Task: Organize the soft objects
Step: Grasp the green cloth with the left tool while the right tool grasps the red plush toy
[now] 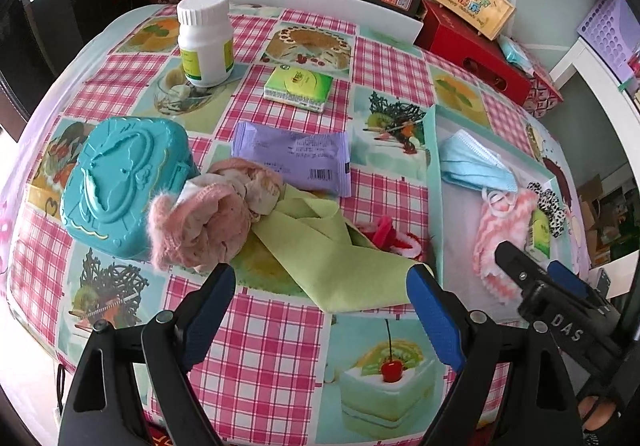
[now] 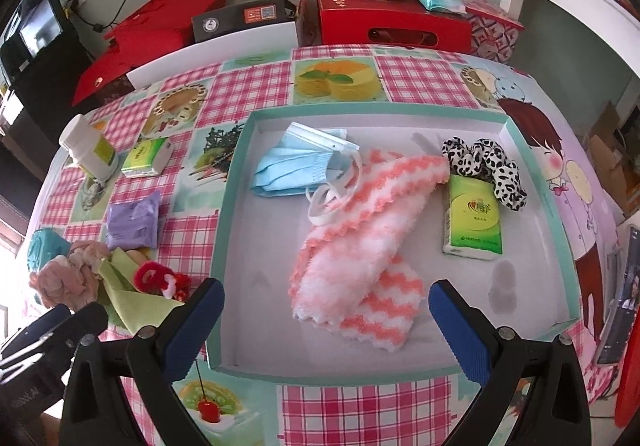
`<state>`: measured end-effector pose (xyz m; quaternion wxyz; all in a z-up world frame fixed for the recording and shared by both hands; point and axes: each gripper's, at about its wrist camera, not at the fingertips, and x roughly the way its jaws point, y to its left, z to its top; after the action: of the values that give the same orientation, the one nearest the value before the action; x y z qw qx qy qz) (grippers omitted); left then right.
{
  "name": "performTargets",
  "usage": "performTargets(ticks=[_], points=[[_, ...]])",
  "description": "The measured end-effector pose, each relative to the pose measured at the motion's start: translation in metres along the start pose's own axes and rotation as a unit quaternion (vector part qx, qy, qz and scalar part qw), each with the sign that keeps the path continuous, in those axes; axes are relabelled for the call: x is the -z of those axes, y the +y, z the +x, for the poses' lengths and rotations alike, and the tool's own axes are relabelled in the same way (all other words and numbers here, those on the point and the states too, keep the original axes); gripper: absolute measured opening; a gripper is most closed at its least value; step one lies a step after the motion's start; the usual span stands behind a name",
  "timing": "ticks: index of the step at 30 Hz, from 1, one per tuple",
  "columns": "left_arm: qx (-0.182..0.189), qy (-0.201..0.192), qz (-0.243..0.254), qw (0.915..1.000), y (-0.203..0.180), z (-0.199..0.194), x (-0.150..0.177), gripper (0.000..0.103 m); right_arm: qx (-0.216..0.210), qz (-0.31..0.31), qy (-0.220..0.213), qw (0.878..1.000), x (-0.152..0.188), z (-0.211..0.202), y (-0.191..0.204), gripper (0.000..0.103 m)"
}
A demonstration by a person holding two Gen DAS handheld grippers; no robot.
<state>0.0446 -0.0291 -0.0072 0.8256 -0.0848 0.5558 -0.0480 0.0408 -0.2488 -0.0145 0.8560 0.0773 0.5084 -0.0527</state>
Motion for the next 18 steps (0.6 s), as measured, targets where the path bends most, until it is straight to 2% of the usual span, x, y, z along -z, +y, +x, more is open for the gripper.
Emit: performTargets(ticks=[4,8,18], points=[[-0.007,0.008,0.001,0.9999,0.000,0.007,0.001,0.087,-0.008,0.000,-0.008,1.000,-0.001,-0.002,0.002,0.103],[-0.011,0.015,0.002,0.9998,0.000,0.014,0.003,0.086,-0.035,-0.002,-0.021,0.999,-0.003,-0.005,0.007,0.103],[-0.016,0.026,0.006,0.9995,-0.002,0.025,0.003,0.083,-0.074,-0.007,-0.024,0.997,-0.004,-0.001,0.019,0.103]])
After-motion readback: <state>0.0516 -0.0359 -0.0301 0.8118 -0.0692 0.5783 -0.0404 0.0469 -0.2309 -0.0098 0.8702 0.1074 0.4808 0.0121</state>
